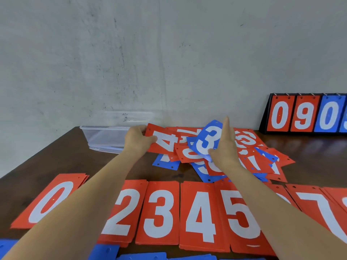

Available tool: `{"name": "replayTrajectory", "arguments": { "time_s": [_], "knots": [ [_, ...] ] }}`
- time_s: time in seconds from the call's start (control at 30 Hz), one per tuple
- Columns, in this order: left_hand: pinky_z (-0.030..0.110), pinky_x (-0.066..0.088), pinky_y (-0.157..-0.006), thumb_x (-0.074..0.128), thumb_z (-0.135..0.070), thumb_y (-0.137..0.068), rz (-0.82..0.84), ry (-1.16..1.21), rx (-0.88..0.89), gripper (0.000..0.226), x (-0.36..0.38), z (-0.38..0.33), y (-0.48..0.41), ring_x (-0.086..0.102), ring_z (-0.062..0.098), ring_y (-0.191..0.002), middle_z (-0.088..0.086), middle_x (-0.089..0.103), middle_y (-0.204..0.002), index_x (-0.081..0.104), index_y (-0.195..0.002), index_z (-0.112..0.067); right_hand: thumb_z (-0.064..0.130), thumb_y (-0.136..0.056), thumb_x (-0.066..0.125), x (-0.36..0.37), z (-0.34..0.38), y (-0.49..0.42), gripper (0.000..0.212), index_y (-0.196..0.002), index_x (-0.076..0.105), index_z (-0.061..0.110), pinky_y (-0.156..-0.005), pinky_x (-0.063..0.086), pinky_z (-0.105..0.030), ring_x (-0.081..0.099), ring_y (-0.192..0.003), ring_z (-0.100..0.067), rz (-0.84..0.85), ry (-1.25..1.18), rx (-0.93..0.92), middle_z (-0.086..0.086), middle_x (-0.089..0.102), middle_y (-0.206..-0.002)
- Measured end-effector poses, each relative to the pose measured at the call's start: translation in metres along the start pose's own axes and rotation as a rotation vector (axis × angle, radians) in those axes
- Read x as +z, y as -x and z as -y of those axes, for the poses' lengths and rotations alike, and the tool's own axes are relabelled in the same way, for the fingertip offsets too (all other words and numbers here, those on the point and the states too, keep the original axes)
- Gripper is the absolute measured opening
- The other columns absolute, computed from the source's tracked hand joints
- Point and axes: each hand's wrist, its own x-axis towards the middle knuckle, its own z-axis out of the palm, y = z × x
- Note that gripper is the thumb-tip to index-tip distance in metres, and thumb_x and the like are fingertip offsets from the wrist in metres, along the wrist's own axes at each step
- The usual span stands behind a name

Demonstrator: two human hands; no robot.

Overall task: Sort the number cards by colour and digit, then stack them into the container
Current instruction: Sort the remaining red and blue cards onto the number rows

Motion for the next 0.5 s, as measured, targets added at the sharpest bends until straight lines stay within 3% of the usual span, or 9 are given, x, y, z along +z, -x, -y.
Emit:
{"name": "replayTrajectory", "arguments": {
  "time_s": [0.07,0.1,0.17,0.33,0.4,0.43,0.47,0.5],
  "knots": [
    [0.017,0.047,-0.052,0.066,-0.004,-0.083,-0.013,0.029,0.017,0.018,-0.007,-0.006,0.004,0.058,0.011,-0.062,-0.004,0.063,-0.070,0.061,-0.072,-0.017,-0.017,-0.080,0.059,-0.005,0.005,0.003,0.113,-0.151,-0.014,0.031,-0.069,0.042,-0.019,0.047,-0.125,-0.029,-0.004,0.058,-0.051,-0.009,-0.007,-0.161],
    [0.021,0.048,-0.054,0.065,-0.004,-0.084,-0.015,0.046,0.017,0.021,-0.011,-0.008,0.006,0.058,0.012,-0.063,-0.004,0.062,-0.069,0.059,-0.070,-0.019,-0.018,-0.080,0.059,-0.008,0.009,0.005,0.115,-0.150,-0.017,0.032,-0.061,0.043,-0.020,0.057,-0.106,-0.028,-0.007,0.082,-0.071,-0.011,-0.010,-0.161],
    [0.025,0.051,-0.061,0.065,-0.004,-0.085,-0.020,0.078,0.019,0.020,-0.019,-0.012,0.011,0.062,0.015,-0.068,-0.004,0.064,-0.072,0.059,-0.072,-0.019,-0.018,-0.078,0.060,-0.013,0.015,0.007,0.119,-0.149,-0.021,0.032,-0.050,0.039,-0.019,0.057,-0.074,-0.023,-0.008,0.103,-0.094,-0.015,-0.013,-0.160],
    [0.034,0.057,-0.075,0.066,-0.004,-0.086,-0.050,0.143,0.051,0.005,-0.037,-0.016,0.027,0.068,0.024,-0.081,0.007,0.070,-0.086,0.065,-0.087,-0.009,-0.019,-0.078,0.059,-0.024,0.020,0.016,0.121,-0.147,-0.024,0.036,-0.046,0.037,-0.018,0.054,-0.067,-0.019,0.007,0.074,-0.109,-0.017,-0.017,-0.159],
    [0.032,0.058,-0.074,0.068,-0.007,-0.086,-0.077,0.154,0.059,0.005,-0.043,-0.016,0.033,0.069,0.023,-0.080,0.007,0.071,-0.087,0.067,-0.092,-0.007,-0.017,-0.079,0.060,-0.025,0.018,0.018,0.121,-0.147,-0.024,0.038,-0.046,0.042,-0.020,0.056,-0.067,-0.017,0.015,0.017,-0.116,-0.014,0.005,-0.160],
    [0.030,0.058,-0.072,0.069,-0.010,-0.086,-0.092,0.145,0.065,0.006,-0.046,-0.015,0.036,0.069,0.020,-0.076,0.004,0.071,-0.083,0.067,-0.092,-0.007,-0.014,-0.079,0.061,-0.024,0.017,0.019,0.119,-0.148,-0.022,0.036,-0.046,0.043,-0.022,0.057,-0.067,-0.017,0.019,-0.020,-0.112,-0.013,0.031,-0.150],
    [0.028,0.057,-0.067,0.070,-0.013,-0.086,-0.103,0.128,0.069,0.008,-0.048,-0.015,0.040,0.068,0.016,-0.069,0.002,0.070,-0.079,0.067,-0.091,-0.007,-0.011,-0.079,0.063,-0.023,0.016,0.021,0.116,-0.151,-0.017,0.032,-0.047,0.044,-0.023,0.058,-0.068,-0.018,0.026,-0.065,-0.092,-0.010,0.052,-0.126],
    [0.023,0.055,-0.059,0.070,-0.016,-0.087,-0.108,0.107,0.072,0.010,-0.050,-0.014,0.043,0.066,0.011,-0.060,0.000,0.069,-0.076,0.067,-0.091,-0.008,-0.009,-0.080,0.065,-0.024,0.016,0.023,0.109,-0.154,-0.007,0.026,-0.049,0.044,-0.024,0.060,-0.072,-0.020,0.038,-0.114,-0.064,-0.007,0.058,-0.107]
  ]
}}
